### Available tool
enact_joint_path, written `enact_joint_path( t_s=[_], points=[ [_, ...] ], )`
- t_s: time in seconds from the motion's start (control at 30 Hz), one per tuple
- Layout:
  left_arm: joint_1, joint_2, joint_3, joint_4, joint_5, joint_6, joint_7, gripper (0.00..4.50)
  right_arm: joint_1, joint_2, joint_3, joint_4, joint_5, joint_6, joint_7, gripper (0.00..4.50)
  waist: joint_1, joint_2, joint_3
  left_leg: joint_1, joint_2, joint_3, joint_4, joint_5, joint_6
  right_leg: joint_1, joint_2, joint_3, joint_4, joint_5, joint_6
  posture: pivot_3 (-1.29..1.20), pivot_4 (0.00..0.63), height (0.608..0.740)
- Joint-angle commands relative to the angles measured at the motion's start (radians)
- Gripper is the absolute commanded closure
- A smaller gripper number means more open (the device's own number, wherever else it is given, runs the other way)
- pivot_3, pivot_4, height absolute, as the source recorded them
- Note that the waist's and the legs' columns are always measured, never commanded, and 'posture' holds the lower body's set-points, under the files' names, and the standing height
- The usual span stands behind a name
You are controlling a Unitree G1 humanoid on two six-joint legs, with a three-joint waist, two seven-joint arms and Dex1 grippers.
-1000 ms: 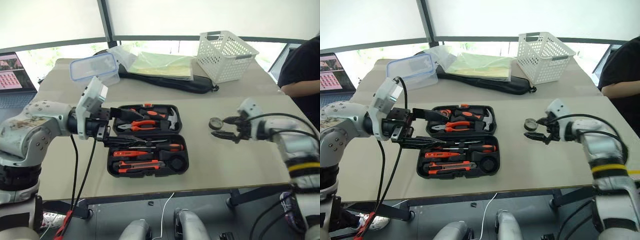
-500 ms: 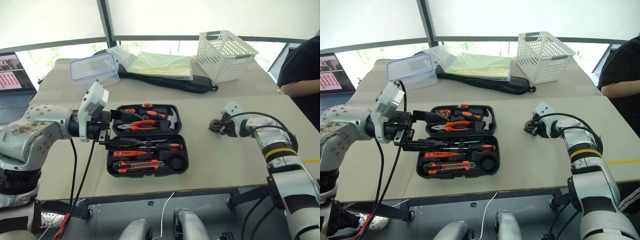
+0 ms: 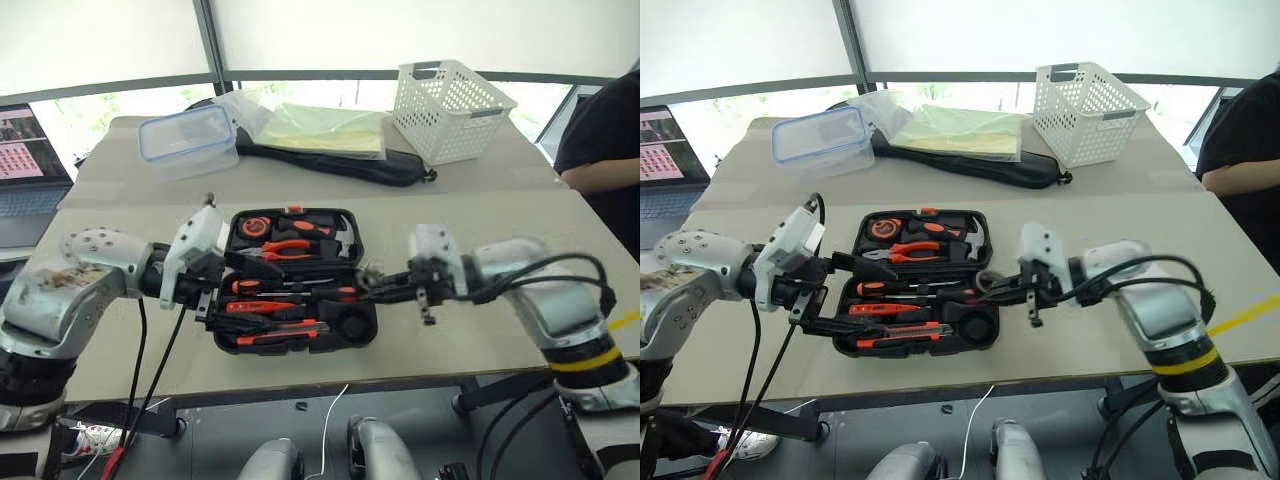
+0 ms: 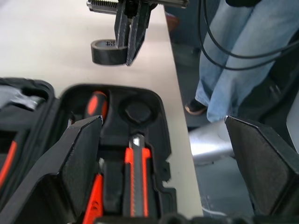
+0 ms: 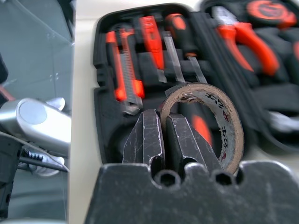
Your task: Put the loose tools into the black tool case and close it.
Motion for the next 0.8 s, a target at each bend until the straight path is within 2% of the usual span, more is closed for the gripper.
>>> enact_joint_path(
  t_s=[0.03,0.33,0.4,0.6,0.67,0.7,0.77,0.8],
  points=[
    [0.002,0.014,-0.002,-0.033,0.021,-0.039,-0.010,0.00,0.013,0.023,0.044,-0.089,-0.029,0.013,-0.059,4.47,0.004,0.000,0.000,0.000,0.000,0.000,0.000,0.000,0.000,0.000,0.000,0.000,0.000,0.000,0.000,0.00,0.150,0.740],
    [-0.006,0.019,0.000,-0.032,0.032,-0.043,-0.011,0.00,0.068,-0.016,0.142,-0.080,-0.114,-0.036,-0.046,4.47,0.004,0.000,0.000,0.000,0.000,0.000,0.000,0.000,0.000,0.000,0.001,-0.002,0.000,0.000,0.000,0.00,0.150,0.740],
    [-0.004,0.019,0.000,-0.029,0.033,-0.047,-0.012,0.00,0.079,-0.018,0.145,-0.075,-0.120,-0.046,-0.043,3.68,0.004,0.000,0.000,0.000,0.000,0.000,0.000,0.000,0.000,0.000,0.001,-0.002,0.000,0.000,0.000,0.00,0.150,0.740],
    [-0.007,0.013,-0.005,-0.020,0.038,-0.051,-0.009,0.00,0.074,-0.021,0.123,-0.084,-0.105,-0.047,-0.031,1.84,0.004,0.000,0.000,0.001,0.000,0.000,0.000,0.000,0.000,0.000,0.001,-0.002,0.000,0.000,0.000,0.00,0.150,0.740],
    [-0.008,0.012,-0.006,-0.015,0.041,-0.053,-0.009,0.00,0.064,-0.020,0.093,-0.105,-0.063,-0.018,-0.019,0.99,0.004,0.000,0.000,0.001,0.000,0.001,0.000,0.000,0.000,0.000,0.001,-0.002,0.000,0.000,0.000,0.00,0.150,0.740],
    [-0.008,0.012,-0.006,-0.012,0.043,-0.052,-0.007,0.00,0.058,-0.024,0.074,-0.116,-0.036,-0.004,-0.009,0.80,0.004,0.000,0.000,0.001,0.000,0.001,0.000,0.000,0.000,0.000,0.001,-0.002,0.000,0.000,0.000,0.00,0.150,0.740],
    [0.002,0.017,0.002,0.007,0.054,-0.046,0.009,0.00,0.037,-0.039,0.020,-0.125,0.025,0.044,0.006,0.06,0.004,0.000,0.000,0.001,0.000,0.001,0.000,0.000,0.000,0.000,0.001,-0.002,0.000,0.000,0.000,0.00,0.150,0.740],
    [0.012,0.021,0.008,0.021,0.065,-0.051,0.017,0.00,0.027,-0.043,-0.005,-0.121,0.043,0.059,0.005,0.02,0.004,0.000,0.000,0.001,0.000,0.001,0.000,0.000,0.000,0.000,0.001,-0.002,0.000,0.000,0.000,0.00,0.150,0.740]
  ],
)
